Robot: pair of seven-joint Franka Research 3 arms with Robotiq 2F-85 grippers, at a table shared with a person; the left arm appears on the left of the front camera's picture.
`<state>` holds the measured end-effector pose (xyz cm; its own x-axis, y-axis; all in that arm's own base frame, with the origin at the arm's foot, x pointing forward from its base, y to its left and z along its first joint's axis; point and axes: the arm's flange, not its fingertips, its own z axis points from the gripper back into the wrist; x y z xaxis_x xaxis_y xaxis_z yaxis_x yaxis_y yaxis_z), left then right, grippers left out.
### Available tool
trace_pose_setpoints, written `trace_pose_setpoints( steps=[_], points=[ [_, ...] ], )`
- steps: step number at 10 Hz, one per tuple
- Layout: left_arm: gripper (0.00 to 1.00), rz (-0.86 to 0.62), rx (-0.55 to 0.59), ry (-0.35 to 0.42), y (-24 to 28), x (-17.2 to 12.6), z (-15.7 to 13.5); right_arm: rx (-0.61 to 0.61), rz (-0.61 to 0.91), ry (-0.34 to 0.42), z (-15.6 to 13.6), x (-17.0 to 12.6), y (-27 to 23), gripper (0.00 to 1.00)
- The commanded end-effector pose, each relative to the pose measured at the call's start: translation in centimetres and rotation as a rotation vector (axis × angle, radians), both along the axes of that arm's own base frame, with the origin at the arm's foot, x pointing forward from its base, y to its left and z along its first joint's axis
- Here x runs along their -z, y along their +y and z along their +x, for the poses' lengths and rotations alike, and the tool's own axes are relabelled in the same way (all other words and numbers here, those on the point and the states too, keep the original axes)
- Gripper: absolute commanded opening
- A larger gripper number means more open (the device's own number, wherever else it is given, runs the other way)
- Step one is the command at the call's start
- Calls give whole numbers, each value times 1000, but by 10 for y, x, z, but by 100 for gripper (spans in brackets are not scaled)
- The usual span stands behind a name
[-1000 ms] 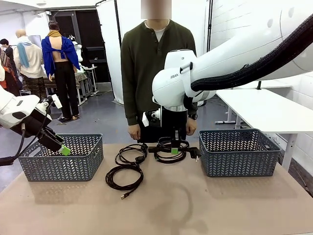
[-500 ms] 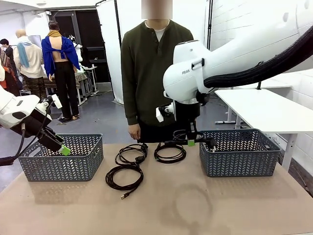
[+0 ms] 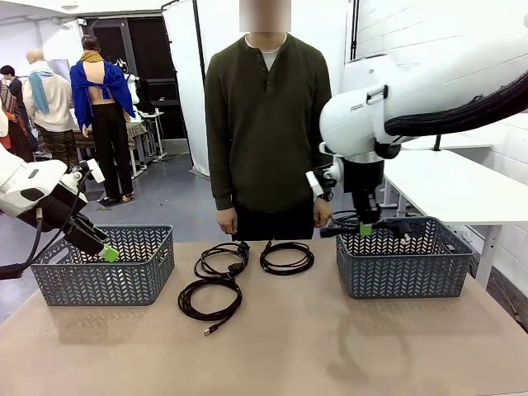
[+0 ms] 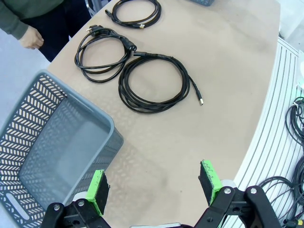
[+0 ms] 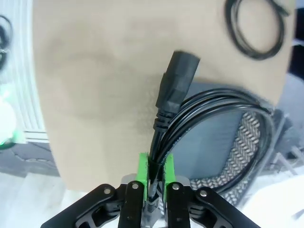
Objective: Organize the cables according to human instructions.
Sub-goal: Pick up a bundle of cables and place it in the basket indicated by the human.
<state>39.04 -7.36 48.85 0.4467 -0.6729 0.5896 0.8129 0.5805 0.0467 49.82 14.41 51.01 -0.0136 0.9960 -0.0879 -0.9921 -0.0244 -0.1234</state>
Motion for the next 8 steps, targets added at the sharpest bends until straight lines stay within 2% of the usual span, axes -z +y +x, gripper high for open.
trace_pose_setpoints(
  steps=[1, 5, 7, 8],
  points=[
    [100, -13, 19, 0, 3, 1, 1, -17, -12, -19, 3, 0, -30, 0],
    [100, -13, 19, 0, 3, 1, 1, -9, -37, -6, 29, 13, -62, 0],
    [100, -13, 19, 0, 3, 1, 1, 15, -37, -15, 31, 17, -59, 0],
    [100, -13, 19, 0, 3, 1, 1, 30, -19, 18, 23, 17, -61, 0]
  ],
)
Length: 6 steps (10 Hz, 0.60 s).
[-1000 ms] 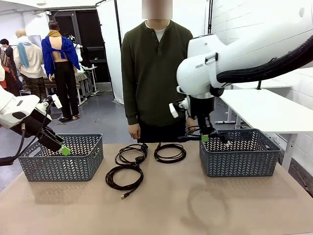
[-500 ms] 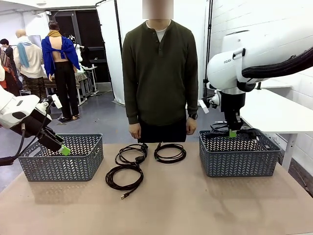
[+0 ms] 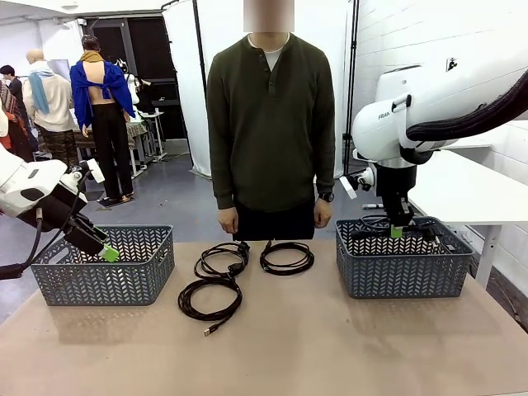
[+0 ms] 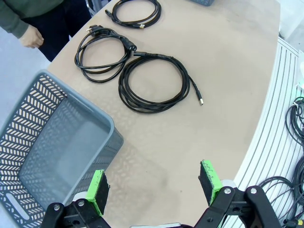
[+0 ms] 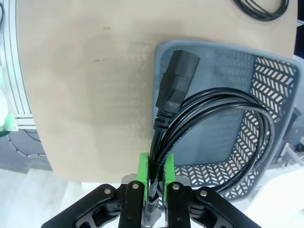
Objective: Organize the cables according to human instructions.
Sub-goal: Pick up a bundle of cables and place it in the basket indicated by the human.
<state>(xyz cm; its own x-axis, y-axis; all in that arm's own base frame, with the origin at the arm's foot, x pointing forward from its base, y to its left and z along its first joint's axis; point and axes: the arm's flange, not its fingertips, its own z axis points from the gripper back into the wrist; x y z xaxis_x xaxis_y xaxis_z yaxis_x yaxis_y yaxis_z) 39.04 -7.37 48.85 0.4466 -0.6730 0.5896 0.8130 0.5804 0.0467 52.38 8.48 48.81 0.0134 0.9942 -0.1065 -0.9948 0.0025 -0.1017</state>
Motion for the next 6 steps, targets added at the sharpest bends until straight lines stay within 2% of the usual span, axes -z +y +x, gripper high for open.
trace_pose_setpoints(
  steps=[1, 6],
  points=[
    [100, -13, 19, 0, 3, 1, 1, 0, 0, -3, -3, -5, -2, 0],
    [100, -13, 19, 0, 3, 1, 1, 0, 0, -3, -3, -5, -2, 0]
  ],
)
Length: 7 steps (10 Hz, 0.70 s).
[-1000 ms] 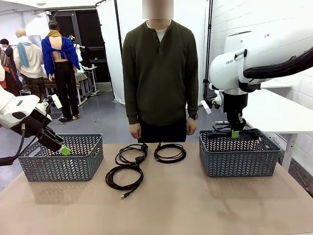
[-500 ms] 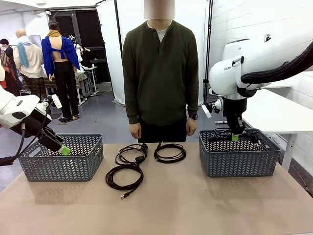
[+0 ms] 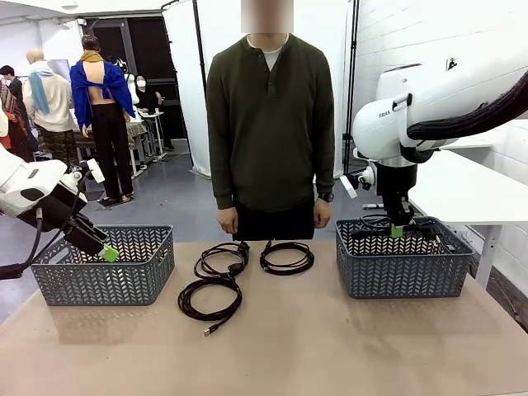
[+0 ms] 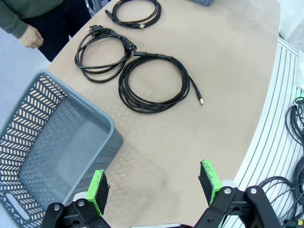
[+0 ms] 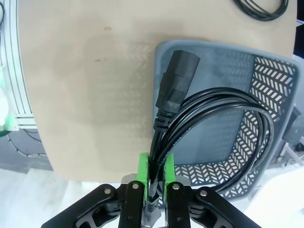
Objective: Organize the cables according to human instructions.
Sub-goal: Pick up a bundle of cables and place it in the basket indicated by the human.
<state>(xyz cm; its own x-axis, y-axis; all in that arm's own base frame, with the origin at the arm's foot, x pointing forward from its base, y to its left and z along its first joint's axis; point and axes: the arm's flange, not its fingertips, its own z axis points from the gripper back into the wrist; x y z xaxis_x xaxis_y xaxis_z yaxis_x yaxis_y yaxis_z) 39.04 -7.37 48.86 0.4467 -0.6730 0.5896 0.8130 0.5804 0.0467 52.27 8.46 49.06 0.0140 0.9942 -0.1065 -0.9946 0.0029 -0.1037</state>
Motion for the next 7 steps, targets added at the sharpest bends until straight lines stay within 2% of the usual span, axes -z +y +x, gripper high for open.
trace_pose_setpoints(
  steps=[1, 4, 7],
  points=[
    [100, -13, 19, 0, 3, 1, 1, 0, 0, 0, 0, 0, 0, 0],
    [100, -13, 19, 0, 3, 1, 1, -35, -29, -54, 16, 0, -10, 0],
    [100, -13, 19, 0, 3, 1, 1, -93, -20, -67, 32, 12, -18, 0]
  ],
)
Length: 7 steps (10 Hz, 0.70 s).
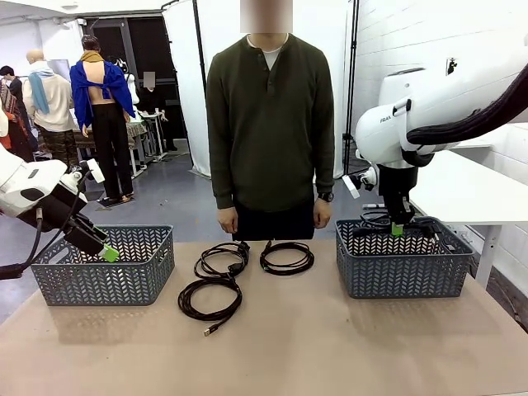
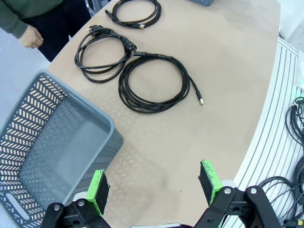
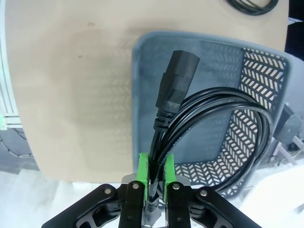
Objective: Organize the cables according to human instructions.
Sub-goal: Pick up a bundle of cables and place it in the basket indicated by the human.
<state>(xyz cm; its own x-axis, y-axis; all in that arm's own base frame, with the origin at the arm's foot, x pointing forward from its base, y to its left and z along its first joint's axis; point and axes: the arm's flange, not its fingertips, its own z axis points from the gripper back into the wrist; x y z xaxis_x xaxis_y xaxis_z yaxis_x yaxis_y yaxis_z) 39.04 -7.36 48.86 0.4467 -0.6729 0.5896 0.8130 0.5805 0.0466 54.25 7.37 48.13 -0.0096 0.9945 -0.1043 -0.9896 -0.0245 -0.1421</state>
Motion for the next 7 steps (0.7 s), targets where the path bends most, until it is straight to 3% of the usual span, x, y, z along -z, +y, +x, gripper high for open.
trace_pose_setpoints(
  steps=[1, 7],
  points=[
    [100, -13, 19, 0, 3, 1, 1, -88, -23, -24, 18, 6, -10, 0],
    [100, -13, 19, 0, 3, 1, 1, -101, -21, -33, 48, 35, -25, 0]
  ],
)
